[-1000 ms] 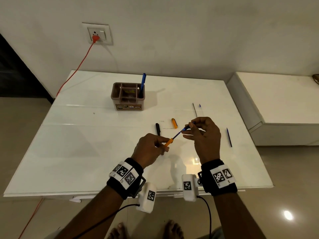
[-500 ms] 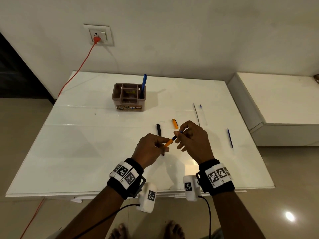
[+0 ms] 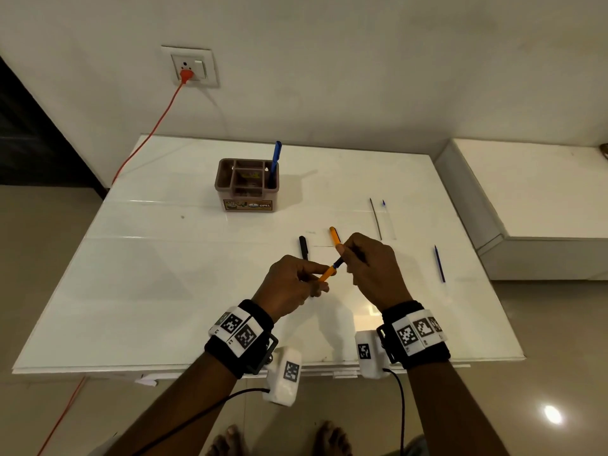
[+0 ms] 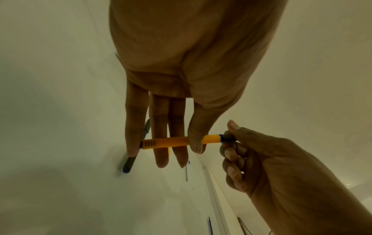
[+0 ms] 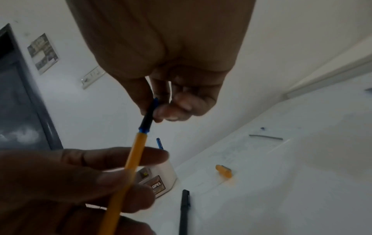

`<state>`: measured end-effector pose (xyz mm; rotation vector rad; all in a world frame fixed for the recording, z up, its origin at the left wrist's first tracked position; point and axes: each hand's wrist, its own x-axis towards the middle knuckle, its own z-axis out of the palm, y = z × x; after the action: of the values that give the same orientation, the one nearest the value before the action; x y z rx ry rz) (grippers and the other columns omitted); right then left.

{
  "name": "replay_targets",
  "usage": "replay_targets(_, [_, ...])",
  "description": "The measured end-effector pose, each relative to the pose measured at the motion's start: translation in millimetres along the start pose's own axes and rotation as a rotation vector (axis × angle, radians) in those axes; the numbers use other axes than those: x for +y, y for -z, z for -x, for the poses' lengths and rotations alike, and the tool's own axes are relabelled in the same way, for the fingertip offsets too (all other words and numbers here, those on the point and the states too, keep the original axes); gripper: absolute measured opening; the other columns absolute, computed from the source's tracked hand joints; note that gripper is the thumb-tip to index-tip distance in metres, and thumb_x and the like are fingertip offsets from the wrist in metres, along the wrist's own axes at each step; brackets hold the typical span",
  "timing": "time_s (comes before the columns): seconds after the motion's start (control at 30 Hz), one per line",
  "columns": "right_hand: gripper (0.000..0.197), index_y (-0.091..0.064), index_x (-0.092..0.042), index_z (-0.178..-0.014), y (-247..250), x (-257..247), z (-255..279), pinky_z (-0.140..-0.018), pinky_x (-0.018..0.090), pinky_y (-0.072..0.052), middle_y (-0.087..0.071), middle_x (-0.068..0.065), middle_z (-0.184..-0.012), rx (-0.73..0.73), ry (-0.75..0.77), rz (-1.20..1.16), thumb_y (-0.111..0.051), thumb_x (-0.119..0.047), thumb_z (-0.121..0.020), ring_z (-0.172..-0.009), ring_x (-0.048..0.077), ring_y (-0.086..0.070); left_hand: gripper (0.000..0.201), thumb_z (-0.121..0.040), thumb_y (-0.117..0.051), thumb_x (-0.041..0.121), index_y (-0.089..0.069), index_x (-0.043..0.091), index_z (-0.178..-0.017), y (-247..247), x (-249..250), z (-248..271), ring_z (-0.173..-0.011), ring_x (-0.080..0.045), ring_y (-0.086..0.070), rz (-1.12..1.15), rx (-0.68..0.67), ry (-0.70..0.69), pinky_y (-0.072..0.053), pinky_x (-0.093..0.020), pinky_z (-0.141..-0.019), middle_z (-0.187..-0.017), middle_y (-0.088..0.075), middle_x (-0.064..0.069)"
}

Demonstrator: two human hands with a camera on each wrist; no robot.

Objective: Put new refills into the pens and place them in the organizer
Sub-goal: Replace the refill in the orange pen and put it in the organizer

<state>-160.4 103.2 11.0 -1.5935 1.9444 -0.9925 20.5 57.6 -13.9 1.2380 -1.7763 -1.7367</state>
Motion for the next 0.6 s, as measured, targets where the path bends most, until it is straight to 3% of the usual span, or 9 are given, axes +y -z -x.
replay_targets(0.13, [0.054,-0.04,-0.024,-0.055,-0.2,1.0,-3.8,-0.054,0.027,-0.029,-0.033,-0.006,-0.045,0.063,0.038,0.175,-0.062,-0.048,-0.098,-0.046,0.011,-0.034,0.025,-0.095,-0.068,0.01,-0.077,0.02,-0.116,-1.2,0.4,1.9,-0.09,-0.021,-0.076,0.016,-0.037,0.012,-0.052,-0.026,-0.065,-0.092,-0.081,-0.007])
replay_targets(0.2, [0.06,-0.042,-0.021,-0.051,0.1,0.7,-4.7,-0.053,0.033,-0.034,-0.04,-0.002,-0.045,0.062,-0.012,0.146,-0.059,-0.059,-0.095,-0.048,0.016,-0.04,0.025,-0.095,-0.069,0.012,-0.078,0.021,-0.116,-1.3,1.0,1.5,-0.089,-0.018,-0.076,0.002,-0.032,0.017,-0.054,-0.027,-0.068,-0.092,-0.081,-0.004])
replay_targets(0.27, [0.057,-0.057,-0.018,-0.064,1.7,1.8,-3.5,-0.059,0.039,-0.049,-0.057,0.0,-0.056,0.03,-0.058,0.098,-0.053,-0.068,-0.093,-0.056,0.019,-0.056,0.025,-0.095,-0.07,0.014,-0.077,0.024,-0.117,-0.5,1.8,1.0,-0.09,-0.017,-0.077,0.002,-0.029,0.023,-0.056,-0.029,-0.071,-0.093,-0.081,-0.002])
replay_targets(0.33, [0.043,-0.061,-0.017,-0.077,3.2,5.4,-3.1,-0.062,0.045,-0.056,-0.062,-0.001,-0.063,-0.007,-0.072,-0.045,-0.056,-0.055,-0.097,-0.059,0.016,-0.061,0.026,-0.094,-0.07,0.014,-0.077,0.024,-0.117,0.6,2.9,0.4,-0.087,-0.016,-0.076,0.013,-0.025,0.024,-0.055,-0.029,-0.071,-0.093,-0.081,-0.003])
replay_targets(0.43, [0.04,-0.05,-0.016,-0.068,6.1,7.8,-3.5,-0.058,0.044,-0.045,-0.046,-0.003,-0.054,-0.007,0.033,0.012,-0.058,-0.036,-0.102,-0.053,0.018,-0.046,0.026,-0.094,-0.069,0.011,-0.078,0.023,-0.116,1.9,2.8,-0.2,-0.082,-0.013,-0.073,0.025,-0.024,0.018,-0.052,-0.027,-0.067,-0.092,-0.081,-0.004])
replay_targets(0.53, [0.054,-0.034,-0.03,-0.054,5.9,7.3,-3.8,-0.058,0.033,-0.032,-0.035,-0.005,-0.045,0.025,0.07,0.101,-0.058,-0.037,-0.102,-0.049,0.011,-0.034,0.026,-0.095,-0.068,0.011,-0.078,0.023,-0.115,0.9,2.1,1.2,-0.085,-0.013,-0.074,0.001,-0.038,0.013,-0.051,-0.026,-0.066,-0.091,-0.081,-0.004])
replay_targets(0.6, [0.065,-0.028,-0.026,-0.046,6.6,6.5,-4.8,-0.057,0.033,-0.03,-0.036,-0.005,-0.042,0.044,0.007,0.086,-0.059,-0.045,-0.1,-0.047,0.014,-0.029,0.027,-0.095,-0.066,0.01,-0.078,0.023,-0.116,0.0,2.3,2.4,-0.086,-0.013,-0.075,-0.014,-0.048,0.01,-0.051,-0.026,-0.067,-0.093,-0.081,-0.004])
